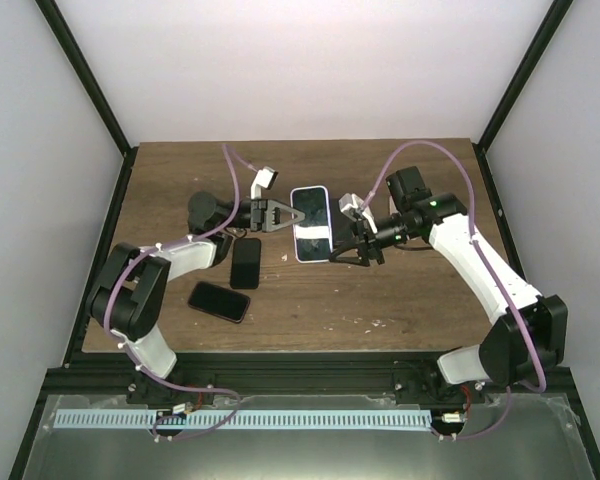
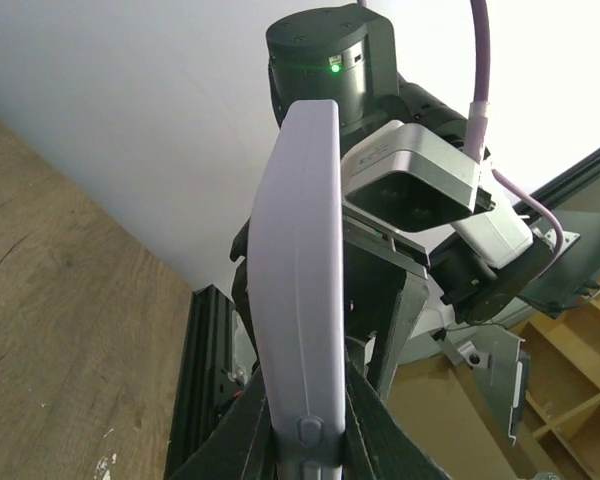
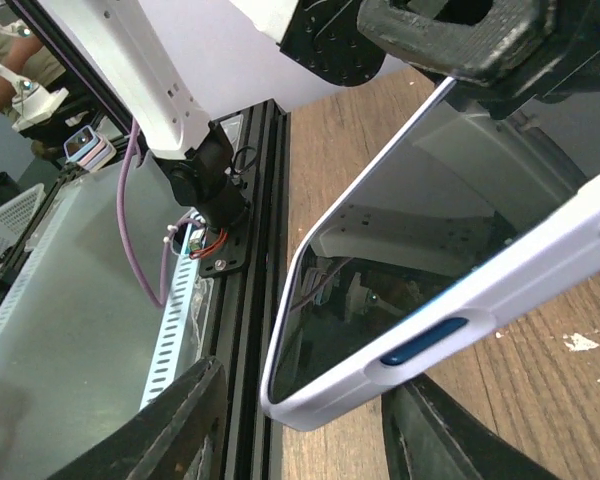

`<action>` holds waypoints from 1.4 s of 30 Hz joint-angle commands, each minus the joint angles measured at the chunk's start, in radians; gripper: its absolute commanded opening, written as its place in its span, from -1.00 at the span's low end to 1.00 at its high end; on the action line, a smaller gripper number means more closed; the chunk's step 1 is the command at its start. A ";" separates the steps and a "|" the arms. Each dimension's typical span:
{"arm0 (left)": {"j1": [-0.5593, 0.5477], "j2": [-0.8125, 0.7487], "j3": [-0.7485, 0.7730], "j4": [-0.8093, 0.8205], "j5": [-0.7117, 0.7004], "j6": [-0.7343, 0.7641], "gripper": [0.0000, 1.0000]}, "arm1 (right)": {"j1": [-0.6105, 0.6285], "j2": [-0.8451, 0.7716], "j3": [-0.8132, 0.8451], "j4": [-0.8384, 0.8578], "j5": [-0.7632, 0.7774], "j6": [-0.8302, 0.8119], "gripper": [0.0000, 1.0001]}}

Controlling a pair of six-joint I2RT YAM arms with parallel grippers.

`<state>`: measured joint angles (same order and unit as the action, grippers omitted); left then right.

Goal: Take the phone out of the phone case
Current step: Remove the phone case from the phone.

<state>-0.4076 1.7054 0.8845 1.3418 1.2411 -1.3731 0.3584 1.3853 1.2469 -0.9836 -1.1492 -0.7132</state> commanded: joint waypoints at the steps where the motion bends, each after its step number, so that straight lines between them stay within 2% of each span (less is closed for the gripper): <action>1: 0.000 -0.066 0.011 -0.070 -0.024 0.101 -1.00 | 0.011 -0.002 0.046 -0.006 -0.025 0.006 -0.20; 6: 0.000 -0.102 0.014 -0.211 -0.025 0.190 -1.00 | 0.017 -0.011 0.046 -0.016 -0.033 -0.032 -0.42; 11: 0.000 -0.100 0.013 -0.209 -0.020 0.156 -1.00 | 0.046 -0.051 0.033 -0.017 -0.011 -0.093 -0.46; 17: -0.002 -0.140 -0.014 -0.247 -0.002 0.140 -1.00 | 0.171 -0.111 -0.002 0.101 0.168 -0.079 -0.64; 21: -0.008 -0.178 -0.009 -0.318 0.016 0.136 -1.00 | 0.260 -0.137 -0.030 0.186 0.295 -0.083 -0.69; 25: -0.008 -0.248 0.009 -0.562 0.019 0.293 -1.00 | 0.271 -0.120 -0.002 0.252 0.313 -0.033 -0.79; 29: -0.011 -0.317 0.035 -0.855 -0.009 0.490 -1.00 | 0.269 -0.118 -0.020 0.371 0.362 0.065 -0.80; 33: -0.013 -0.352 0.025 -0.914 -0.026 0.520 -1.00 | 0.262 -0.114 -0.035 0.453 0.394 0.144 -0.79; 35: -0.012 -0.365 0.022 -0.935 -0.041 0.538 -1.00 | 0.253 -0.111 -0.035 0.456 0.372 0.159 -0.68; 38: -0.011 -0.397 0.030 -1.031 -0.113 0.611 -1.00 | 0.252 -0.116 -0.034 0.394 0.302 0.129 -0.12; 39: -0.011 -0.411 0.031 -1.049 -0.149 0.641 -1.00 | 0.252 -0.119 -0.034 0.362 0.282 0.110 -0.01; 42: -0.011 -0.429 0.023 -1.019 -0.218 0.647 -1.00 | 0.252 -0.130 -0.043 0.286 0.255 0.072 0.14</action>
<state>-0.3981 1.3121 0.8944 0.3473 1.1439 -0.8043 0.6006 1.2751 1.1877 -0.7174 -0.8005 -0.6113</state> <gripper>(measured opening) 0.116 0.548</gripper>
